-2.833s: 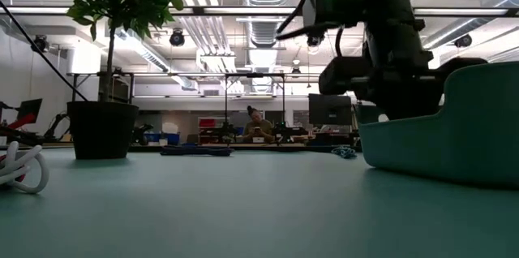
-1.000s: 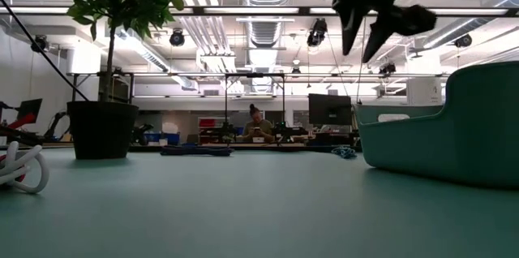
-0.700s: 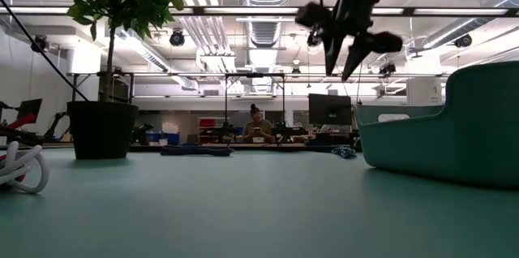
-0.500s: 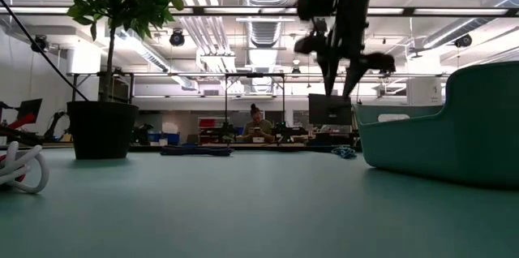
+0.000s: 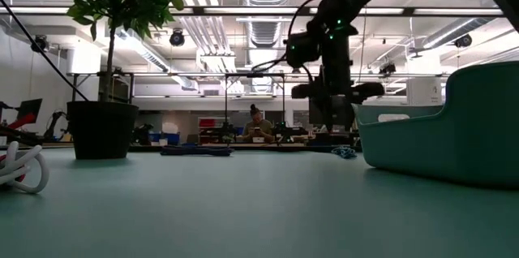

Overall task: Pick and place USB-C Cables
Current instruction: Put the blue charger cable into the blue bin

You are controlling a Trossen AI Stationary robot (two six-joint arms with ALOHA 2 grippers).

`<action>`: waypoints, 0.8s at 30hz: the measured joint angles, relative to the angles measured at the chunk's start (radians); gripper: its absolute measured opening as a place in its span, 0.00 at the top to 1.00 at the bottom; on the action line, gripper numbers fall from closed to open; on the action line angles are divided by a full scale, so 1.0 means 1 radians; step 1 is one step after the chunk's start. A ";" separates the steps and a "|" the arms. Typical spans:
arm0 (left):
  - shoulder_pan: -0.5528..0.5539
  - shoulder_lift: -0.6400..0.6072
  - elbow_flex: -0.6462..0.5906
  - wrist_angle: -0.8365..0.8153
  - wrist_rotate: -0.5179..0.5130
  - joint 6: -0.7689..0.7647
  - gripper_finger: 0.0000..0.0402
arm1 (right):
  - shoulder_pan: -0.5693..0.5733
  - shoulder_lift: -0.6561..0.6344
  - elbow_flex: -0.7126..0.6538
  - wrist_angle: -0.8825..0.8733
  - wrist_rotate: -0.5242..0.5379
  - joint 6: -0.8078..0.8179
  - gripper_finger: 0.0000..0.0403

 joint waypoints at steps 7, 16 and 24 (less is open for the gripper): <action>0.000 0.000 -0.001 -0.003 0.000 0.000 0.45 | -0.032 0.055 0.016 -0.014 0.013 -0.018 0.55; 0.000 0.000 -0.003 -0.003 0.000 0.000 0.45 | -0.035 0.120 0.014 -0.012 0.012 -0.033 0.55; 0.000 0.000 -0.004 -0.001 0.000 0.000 0.45 | -0.035 0.165 0.017 -0.006 -0.001 -0.061 0.56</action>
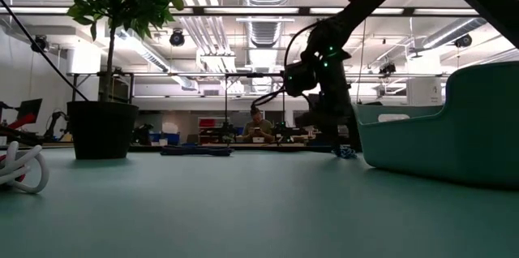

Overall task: Pick and place USB-C Cables
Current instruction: Put the blue charger cable into the blue bin

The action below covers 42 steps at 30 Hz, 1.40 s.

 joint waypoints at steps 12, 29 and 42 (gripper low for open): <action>0.000 0.000 0.000 0.000 0.000 0.000 0.45 | 0.000 0.001 -0.004 0.013 -0.012 -0.004 0.71; 0.000 0.000 0.000 -0.001 0.000 0.000 0.45 | 0.001 0.003 -0.002 0.039 -0.034 0.004 0.93; 0.000 0.000 0.000 -0.001 0.000 0.000 0.45 | 0.001 -0.076 0.070 -0.038 -0.032 -0.044 0.93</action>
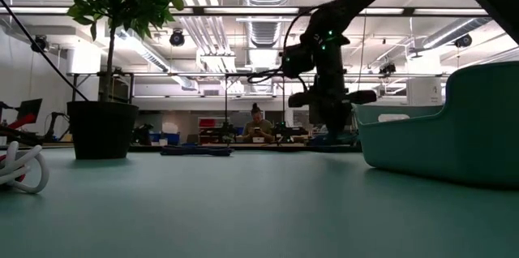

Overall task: Pick and place USB-C Cables
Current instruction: Put the blue charger cable into the blue bin

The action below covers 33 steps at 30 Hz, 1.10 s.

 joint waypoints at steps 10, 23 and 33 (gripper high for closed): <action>0.000 0.000 0.000 0.002 0.000 0.000 0.45 | 0.082 -0.155 0.059 -0.107 -0.011 0.011 0.93; 0.000 0.000 0.000 0.002 0.000 0.000 0.45 | 0.353 -0.357 0.065 -0.127 -0.060 0.045 0.93; 0.000 0.000 0.000 0.004 0.000 -0.002 0.45 | 0.645 -0.376 0.063 -0.181 -0.063 -0.330 0.93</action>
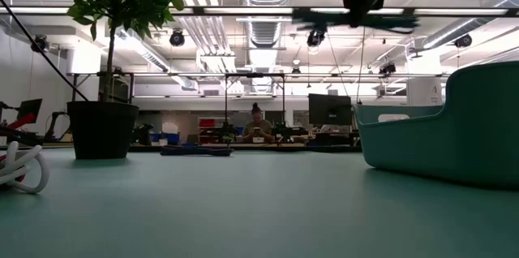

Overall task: Pick and place USB-C Cables
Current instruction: Put the blue charger cable into the blue bin

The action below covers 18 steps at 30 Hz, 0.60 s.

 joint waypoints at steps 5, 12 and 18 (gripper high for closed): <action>0.000 0.000 0.000 0.000 0.000 -0.001 0.45 | 0.138 0.006 -0.004 -0.028 -0.001 -0.233 0.93; 0.000 0.000 0.000 0.000 0.000 -0.002 0.45 | 0.216 0.007 -0.010 -0.020 0.060 0.355 0.93; 0.000 0.000 0.000 0.000 0.000 -0.002 0.45 | 0.232 0.007 -0.012 -0.012 0.043 0.747 0.93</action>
